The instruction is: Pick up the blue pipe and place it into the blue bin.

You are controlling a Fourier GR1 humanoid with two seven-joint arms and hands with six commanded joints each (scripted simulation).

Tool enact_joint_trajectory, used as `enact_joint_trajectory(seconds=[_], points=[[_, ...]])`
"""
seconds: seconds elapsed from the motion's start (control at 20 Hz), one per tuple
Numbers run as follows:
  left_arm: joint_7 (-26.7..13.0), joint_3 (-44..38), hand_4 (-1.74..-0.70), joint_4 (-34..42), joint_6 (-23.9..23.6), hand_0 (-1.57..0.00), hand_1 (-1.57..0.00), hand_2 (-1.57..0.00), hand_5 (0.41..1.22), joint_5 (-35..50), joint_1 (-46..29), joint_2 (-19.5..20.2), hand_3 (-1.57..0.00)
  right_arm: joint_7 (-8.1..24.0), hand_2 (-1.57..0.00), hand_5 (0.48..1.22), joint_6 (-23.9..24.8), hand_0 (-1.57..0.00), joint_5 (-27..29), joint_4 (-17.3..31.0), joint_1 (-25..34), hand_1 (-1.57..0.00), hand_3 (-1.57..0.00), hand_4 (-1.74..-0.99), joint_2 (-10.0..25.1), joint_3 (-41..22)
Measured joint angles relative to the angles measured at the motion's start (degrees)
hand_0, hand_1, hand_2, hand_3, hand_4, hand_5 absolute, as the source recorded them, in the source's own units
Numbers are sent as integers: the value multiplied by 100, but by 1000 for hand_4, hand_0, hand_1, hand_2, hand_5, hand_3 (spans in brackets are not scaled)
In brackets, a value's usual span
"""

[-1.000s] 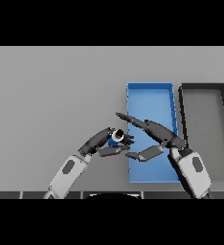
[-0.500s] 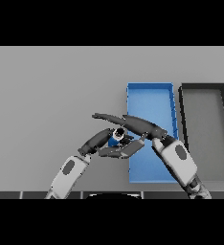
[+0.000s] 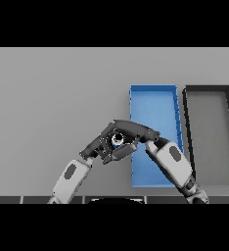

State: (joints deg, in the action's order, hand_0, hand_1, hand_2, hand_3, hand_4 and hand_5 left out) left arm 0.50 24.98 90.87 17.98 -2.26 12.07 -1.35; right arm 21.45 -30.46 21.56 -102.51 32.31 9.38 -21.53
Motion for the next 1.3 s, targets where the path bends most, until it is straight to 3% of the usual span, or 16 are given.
enact_joint_trajectory(seconds=[0.1, 0.2, 0.4, 0.55, 0.6, 0.65, 0.75, 0.8, 0.95, 1.05, 1.25, 1.3], points=[[32, -5, -1713, -41, 82, -1571, -1571, -1571, 1221, 22, 8, -66, -1464, -153, -1432, 987, -22, -1425, -47, -5, -65, -1425, -1304, -1665, -1, -59], [47, -93, -1722, -99, 132, -1571, -1571, -1571, 1221, -1, 42, -63, -1437, -127, -1482, 1071, 12, -1478, -188, -27, -72, -1478, -1400, -1692, 11, -88], [12, -86, -1731, -15, 185, -1571, -1571, -1571, 1221, -107, -39, -83, -1426, -390, -1535, 1160, 44, -1533, -254, -97, -227, -1533, -1501, -1721, -72, -166], [13, -127, -1724, 95, 92, -1571, -1571, -1571, 1221, -204, -61, -48, -1454, -334, -1552, 1190, 135, -1551, -294, -113, -232, -1551, -1535, -1731, -173, -50], [133, -118, -1599, 82, -24, -1462, -1342, -1293, 1221, -392, -35, -20, -1166, -467, -1556, 1196, 125, -1555, -407, -143, -291, -1555, -1542, -1733, -179, -47], [192, -99, -1475, 155, -68, -1169, -1073, -1034, 1221, -521, -77, 10, -933, -530, -1559, 1201, 167, -1558, -472, -195, -312, -1558, -1548, -1734, -202, -54], [231, -65, -1282, 135, 200, -748, -687, -662, 1221, -524, -84, 85, -596, -159, -1563, 1208, 144, -1563, -442, -185, -202, -1563, -1556, -1737, -242, -16], [162, -80, -1206, 113, 351, -598, -549, -529, 1221, -593, -22, 114, -477, -145, -1565, 1211, 149, -1565, -449, -230, -275, -1565, -1559, -1738, -294, -53], [158, -132, -1047, 109, 502, -306, -281, -270, 938, -749, -90, 138, -244, 81, -1568, 1216, 175, -1568, -498, -297, -330, -1568, -1565, -1739, -328, 16], [-198, -194, -996, 109, 450, -195, -179, -173, 770, -683, -21, 91, -156, 161, -1569, 1218, 141, -1569, -669, -383, -358, -1569, -1567, -1740, -427, -7], [-530, -264, -968, 97, 430, -79, -73, -70, 567, -483, -63, 5, -63, -45, -1570, 1220, -12, -1570, -826, -275, -433, -1570, -1569, -1741, -561, 113], [-419, -263, -955, 156, 415, -63, -58, -56, 538, -507, -79, 59, -50, 24, -1570, 1220, -4, -1570, -727, -274, -406, -1570, -1570, -1741, -637, 164]])
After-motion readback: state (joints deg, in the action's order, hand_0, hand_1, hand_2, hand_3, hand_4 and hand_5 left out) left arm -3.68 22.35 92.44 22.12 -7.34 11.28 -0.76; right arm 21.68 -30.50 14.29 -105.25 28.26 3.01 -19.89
